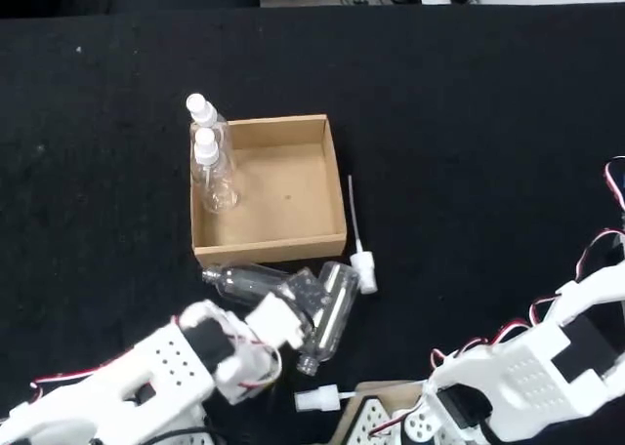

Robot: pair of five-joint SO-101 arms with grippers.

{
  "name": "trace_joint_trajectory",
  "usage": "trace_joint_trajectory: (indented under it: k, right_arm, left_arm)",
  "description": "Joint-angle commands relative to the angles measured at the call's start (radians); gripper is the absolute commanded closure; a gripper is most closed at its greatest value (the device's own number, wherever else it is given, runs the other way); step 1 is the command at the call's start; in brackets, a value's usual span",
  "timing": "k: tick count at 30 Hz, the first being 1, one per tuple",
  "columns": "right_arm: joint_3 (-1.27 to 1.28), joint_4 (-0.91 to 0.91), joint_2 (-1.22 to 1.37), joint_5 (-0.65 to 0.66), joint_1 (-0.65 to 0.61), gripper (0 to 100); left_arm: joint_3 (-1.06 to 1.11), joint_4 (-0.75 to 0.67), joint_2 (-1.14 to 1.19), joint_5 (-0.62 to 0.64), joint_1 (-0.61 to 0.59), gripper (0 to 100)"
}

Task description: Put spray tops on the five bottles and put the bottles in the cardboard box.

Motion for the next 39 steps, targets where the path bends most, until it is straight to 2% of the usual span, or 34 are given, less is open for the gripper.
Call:
trace_joint_trajectory:
  k: [1,4,7,15,21,26,33,39]
  right_arm:
    - [-0.067,0.0,-0.004,-0.003,0.0,98.8]
    - [-0.061,0.003,-0.004,-0.003,-0.014,98.8]
    - [-0.059,0.008,-0.004,-0.008,-0.031,98.8]
    - [-0.059,0.009,-0.012,-0.011,-0.058,98.8]
    - [-0.065,0.038,-0.012,-0.011,-0.058,98.8]
    - [-0.11,0.112,-0.013,-0.005,-0.058,98.8]
    - [-0.185,0.189,-0.013,-0.009,-0.058,98.8]
    - [-0.186,0.221,-0.013,-0.011,-0.071,98.8]
  left_arm:
    - [-0.179,0.143,-0.006,-0.206,-0.183,89]
    - [-0.257,0.242,-0.005,-0.381,-0.286,89]
    - [-0.306,0.31,-0.005,-0.505,-0.337,89]
    - [-0.387,0.425,-0.005,-0.669,-0.39,89]
    - [-0.539,0.551,0.005,-0.822,-0.39,89]
    - [-0.71,0.615,0.005,-0.839,-0.394,89]
    - [-1.0,0.614,0.005,-0.836,-0.509,89]
    - [-1.395,0.614,0.006,-0.709,-0.647,89]
